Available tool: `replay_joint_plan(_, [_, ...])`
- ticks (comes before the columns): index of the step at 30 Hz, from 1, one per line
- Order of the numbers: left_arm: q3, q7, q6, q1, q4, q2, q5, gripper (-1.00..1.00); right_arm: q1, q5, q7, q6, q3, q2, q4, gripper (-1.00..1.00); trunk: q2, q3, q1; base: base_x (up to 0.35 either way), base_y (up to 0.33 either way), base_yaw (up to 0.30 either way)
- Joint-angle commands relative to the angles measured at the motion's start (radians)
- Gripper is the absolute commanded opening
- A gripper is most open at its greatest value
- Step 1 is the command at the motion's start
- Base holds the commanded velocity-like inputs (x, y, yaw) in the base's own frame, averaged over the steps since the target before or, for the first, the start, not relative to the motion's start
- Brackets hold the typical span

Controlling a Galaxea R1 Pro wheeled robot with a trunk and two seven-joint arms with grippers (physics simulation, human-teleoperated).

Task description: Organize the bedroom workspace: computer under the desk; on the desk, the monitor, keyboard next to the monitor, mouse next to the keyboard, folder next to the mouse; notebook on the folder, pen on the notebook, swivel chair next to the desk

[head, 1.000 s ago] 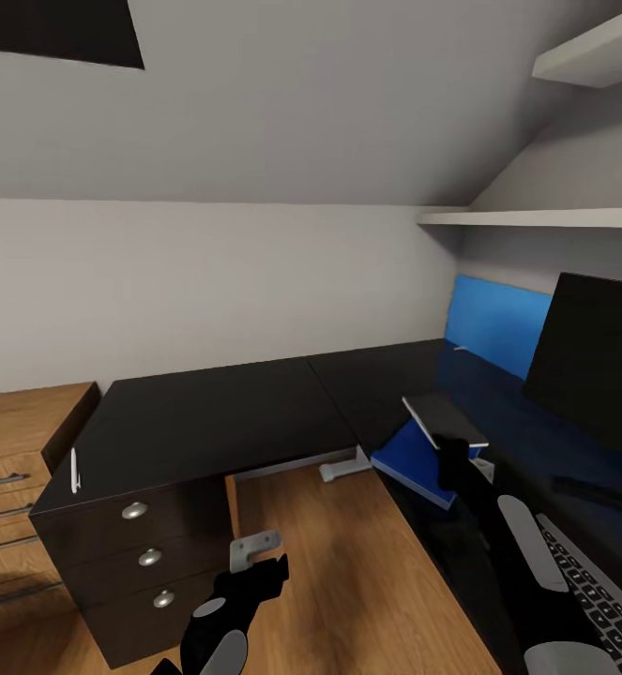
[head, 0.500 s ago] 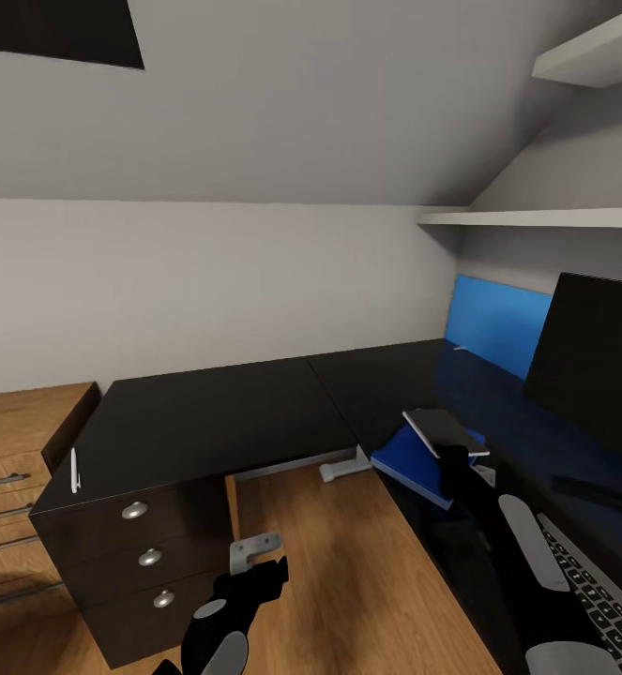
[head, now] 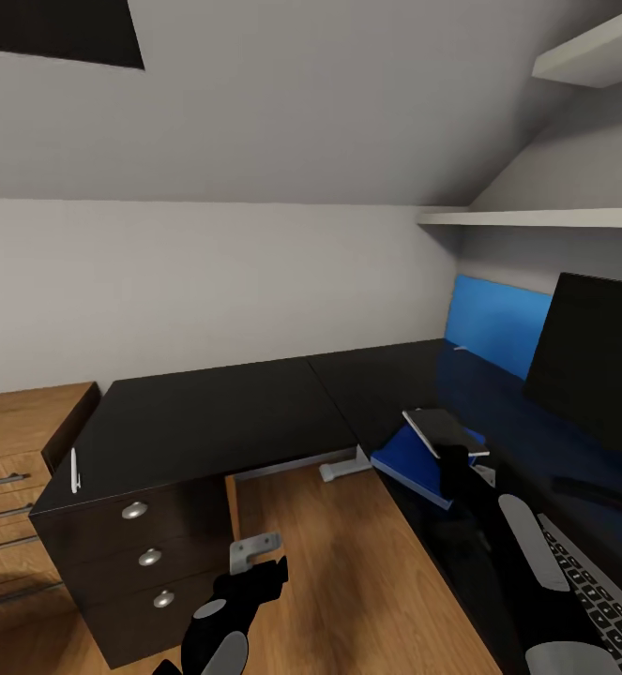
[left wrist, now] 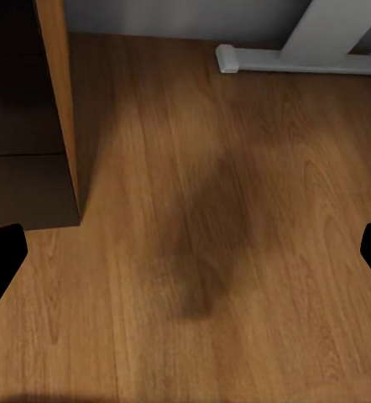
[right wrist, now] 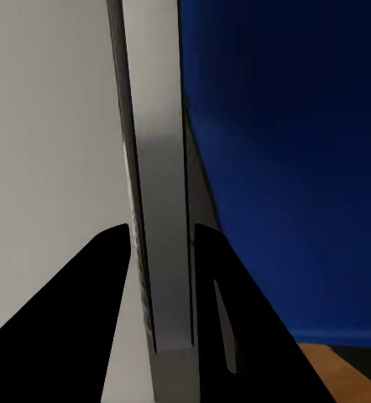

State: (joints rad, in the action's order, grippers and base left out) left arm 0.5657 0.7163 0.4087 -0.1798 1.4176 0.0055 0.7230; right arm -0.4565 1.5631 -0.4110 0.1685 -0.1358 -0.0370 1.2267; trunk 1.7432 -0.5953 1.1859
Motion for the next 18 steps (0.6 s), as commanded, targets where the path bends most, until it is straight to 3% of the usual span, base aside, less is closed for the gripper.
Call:
replay_joint_plan(1, [0.002, 0.008, 0.002, -0.001, 0.001, 0.001, 0.006, 1.00, -0.001, 0.004, -0.004, 0.004, -0.002, 0.001, 0.003, -1.00, 0.001, -0.001, 0.000, 0.000, 0.000, 0.000])
replay_joint_plan(18, [0.002, 0.006, 0.002, -0.001, 0.001, 0.001, 0.006, 1.00, -0.001, 0.006, 0.009, 0.005, -0.001, 0.002, 0.020, -1.00, 0.001, -0.001, 0.000, 0.000, 0.000, 0.000])
